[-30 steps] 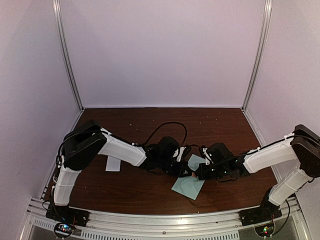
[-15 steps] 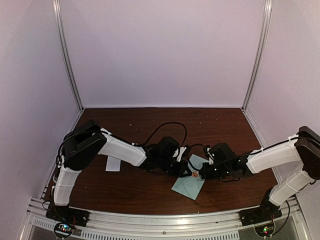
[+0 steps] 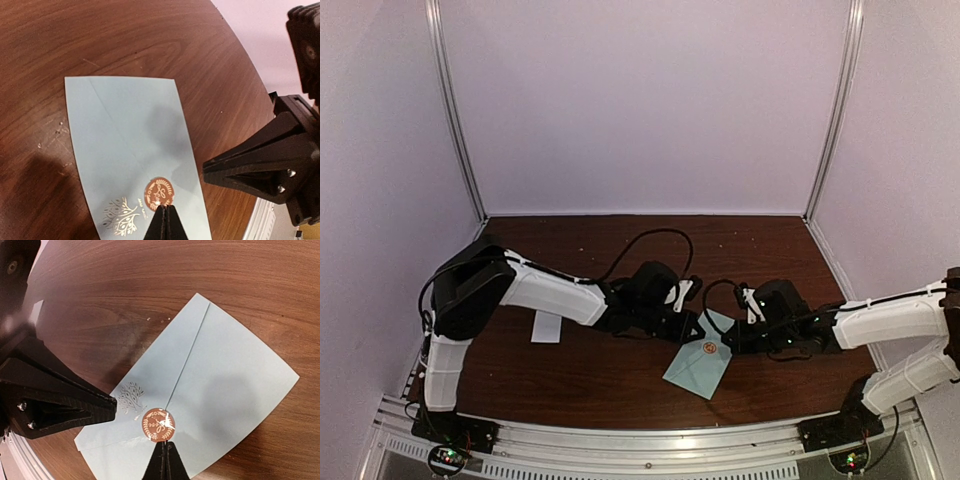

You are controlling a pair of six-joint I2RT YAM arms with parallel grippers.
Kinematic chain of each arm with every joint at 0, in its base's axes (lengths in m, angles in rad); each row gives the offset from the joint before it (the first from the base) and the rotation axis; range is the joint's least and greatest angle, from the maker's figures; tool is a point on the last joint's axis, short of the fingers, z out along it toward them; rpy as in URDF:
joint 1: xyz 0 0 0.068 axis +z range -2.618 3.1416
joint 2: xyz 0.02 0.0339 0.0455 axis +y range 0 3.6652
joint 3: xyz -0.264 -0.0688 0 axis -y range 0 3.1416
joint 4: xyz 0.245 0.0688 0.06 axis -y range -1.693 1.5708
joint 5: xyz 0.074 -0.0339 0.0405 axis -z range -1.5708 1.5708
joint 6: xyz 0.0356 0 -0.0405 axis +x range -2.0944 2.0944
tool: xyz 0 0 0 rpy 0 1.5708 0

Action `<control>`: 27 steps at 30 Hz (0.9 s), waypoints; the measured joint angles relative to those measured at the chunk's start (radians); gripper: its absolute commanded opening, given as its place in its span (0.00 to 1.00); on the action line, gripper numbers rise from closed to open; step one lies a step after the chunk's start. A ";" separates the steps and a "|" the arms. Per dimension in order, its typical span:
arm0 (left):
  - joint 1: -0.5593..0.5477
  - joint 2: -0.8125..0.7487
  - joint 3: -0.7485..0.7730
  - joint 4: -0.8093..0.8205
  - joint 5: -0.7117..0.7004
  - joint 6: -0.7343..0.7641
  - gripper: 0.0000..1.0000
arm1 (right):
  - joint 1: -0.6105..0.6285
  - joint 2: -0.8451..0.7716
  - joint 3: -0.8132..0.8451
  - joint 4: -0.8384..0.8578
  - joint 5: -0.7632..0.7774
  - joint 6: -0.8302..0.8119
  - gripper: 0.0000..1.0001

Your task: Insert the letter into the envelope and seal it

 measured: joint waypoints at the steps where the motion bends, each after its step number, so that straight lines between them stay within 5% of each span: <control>1: 0.000 -0.009 -0.005 0.000 -0.001 0.000 0.00 | 0.000 0.001 0.000 0.006 -0.006 0.000 0.00; 27: 0.000 -0.004 -0.116 0.051 0.040 -0.001 0.00 | -0.001 0.218 0.001 0.211 -0.125 -0.003 0.00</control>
